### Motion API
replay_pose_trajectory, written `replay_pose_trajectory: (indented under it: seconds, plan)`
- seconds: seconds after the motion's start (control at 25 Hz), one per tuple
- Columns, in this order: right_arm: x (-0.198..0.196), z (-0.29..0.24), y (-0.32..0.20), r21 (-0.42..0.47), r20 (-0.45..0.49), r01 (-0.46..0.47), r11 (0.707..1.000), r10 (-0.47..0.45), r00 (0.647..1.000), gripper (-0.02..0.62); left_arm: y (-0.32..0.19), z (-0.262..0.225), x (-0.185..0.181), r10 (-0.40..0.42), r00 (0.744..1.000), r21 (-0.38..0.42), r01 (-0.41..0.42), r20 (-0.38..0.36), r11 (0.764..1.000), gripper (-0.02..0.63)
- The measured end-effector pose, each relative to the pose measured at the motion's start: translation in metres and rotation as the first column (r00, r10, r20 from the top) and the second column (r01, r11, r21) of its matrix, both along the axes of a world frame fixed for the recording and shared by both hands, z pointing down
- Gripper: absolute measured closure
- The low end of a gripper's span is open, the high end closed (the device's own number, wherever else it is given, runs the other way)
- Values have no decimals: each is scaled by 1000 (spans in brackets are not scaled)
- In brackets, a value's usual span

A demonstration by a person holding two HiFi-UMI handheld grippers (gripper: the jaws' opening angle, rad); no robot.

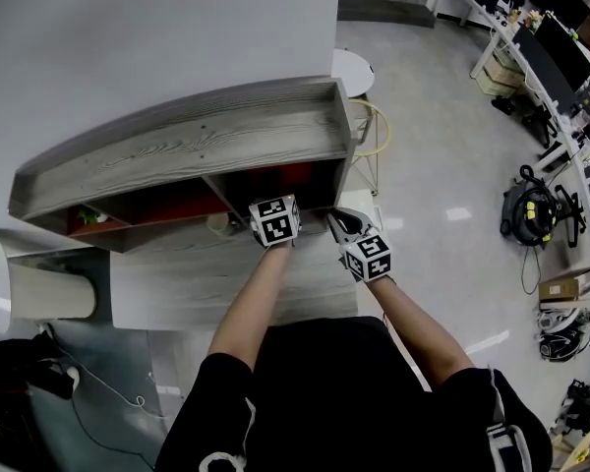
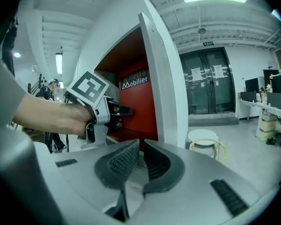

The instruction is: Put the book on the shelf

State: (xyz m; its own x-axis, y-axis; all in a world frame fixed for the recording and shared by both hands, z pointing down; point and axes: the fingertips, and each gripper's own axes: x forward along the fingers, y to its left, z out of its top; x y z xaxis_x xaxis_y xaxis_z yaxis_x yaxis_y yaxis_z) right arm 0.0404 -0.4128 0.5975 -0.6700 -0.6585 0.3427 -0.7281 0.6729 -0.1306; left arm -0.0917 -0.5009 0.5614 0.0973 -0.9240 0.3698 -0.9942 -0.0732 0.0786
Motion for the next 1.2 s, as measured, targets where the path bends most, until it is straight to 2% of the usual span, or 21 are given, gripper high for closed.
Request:
replay_pose_trajectory:
  seconds: [0.16, 0.28, 0.68, 0.88, 1.08, 1.2]
  plan:
    - [12, 2, 9, -1, -3, 6, 1000, -6, 1000, 565, -7, -1, 1, 1, 1000, 27, -1, 8, 1000, 548]
    - [19, 5, 17, -3, -3, 10, 1000, -10, 1000, 565, -4, 1, 1, 2, 1000, 18, -2, 2, 1000, 548]
    - [40, -5, 29, -10, 51, 24, 1000, -24, 998, 566, 33, -4, 16, -18, 1000, 27, 19, -25, 999, 548]
    - [48, -15, 41, -25, 124, 29, 999, -26, 992, 577, 71, -21, 21, -2, 1000, 90, 4, -27, 996, 548]
    - [67, -26, 54, 37, 87, 12, 999, -15, 996, 586, 121, -41, 27, 56, 994, 147, -43, -91, 988, 548]
    - [85, -31, 69, 45, 88, -19, 999, 15, 996, 591, 158, -48, 25, 85, 992, 158, -69, -97, 985, 549]
